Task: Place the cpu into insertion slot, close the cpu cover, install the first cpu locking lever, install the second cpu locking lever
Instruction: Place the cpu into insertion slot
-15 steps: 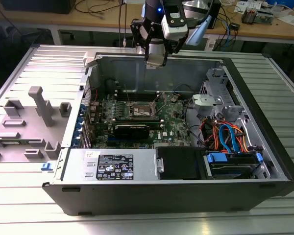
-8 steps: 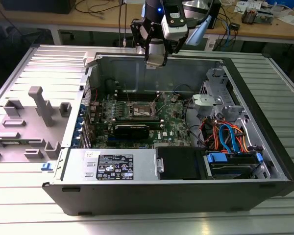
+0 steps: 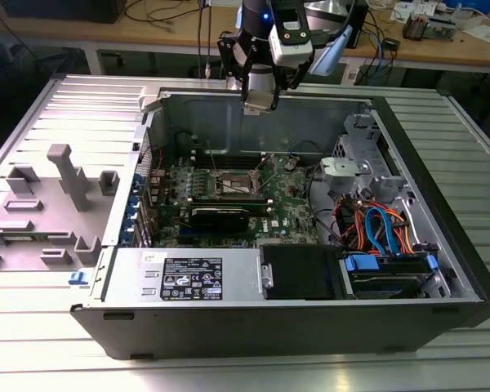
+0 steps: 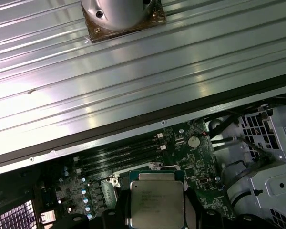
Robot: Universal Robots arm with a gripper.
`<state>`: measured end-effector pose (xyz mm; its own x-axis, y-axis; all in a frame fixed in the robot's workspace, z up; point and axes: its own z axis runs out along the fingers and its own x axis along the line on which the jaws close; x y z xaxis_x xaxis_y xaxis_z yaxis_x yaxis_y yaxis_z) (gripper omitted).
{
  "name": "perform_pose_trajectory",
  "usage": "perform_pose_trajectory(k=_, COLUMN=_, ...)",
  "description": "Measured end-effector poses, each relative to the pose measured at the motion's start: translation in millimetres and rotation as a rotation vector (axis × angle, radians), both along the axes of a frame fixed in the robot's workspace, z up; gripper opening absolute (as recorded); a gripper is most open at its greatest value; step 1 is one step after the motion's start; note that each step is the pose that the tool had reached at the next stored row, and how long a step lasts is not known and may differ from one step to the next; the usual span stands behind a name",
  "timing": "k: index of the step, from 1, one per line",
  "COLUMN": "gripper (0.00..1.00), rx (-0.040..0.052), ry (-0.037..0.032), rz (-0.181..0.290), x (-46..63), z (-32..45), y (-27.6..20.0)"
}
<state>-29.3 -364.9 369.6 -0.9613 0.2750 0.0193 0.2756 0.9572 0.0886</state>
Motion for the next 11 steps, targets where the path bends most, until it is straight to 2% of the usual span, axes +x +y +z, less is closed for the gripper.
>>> perform_pose_trajectory(k=4, gripper=0.55, rx=-0.0002, ry=0.0002, rz=-0.082, x=0.0, z=-2.0, y=0.0)
perform_pose_trajectory(k=11, gripper=0.55, rx=-0.0003, ry=0.0006, rz=-0.093, x=0.0, z=-2.5, y=-1.0)
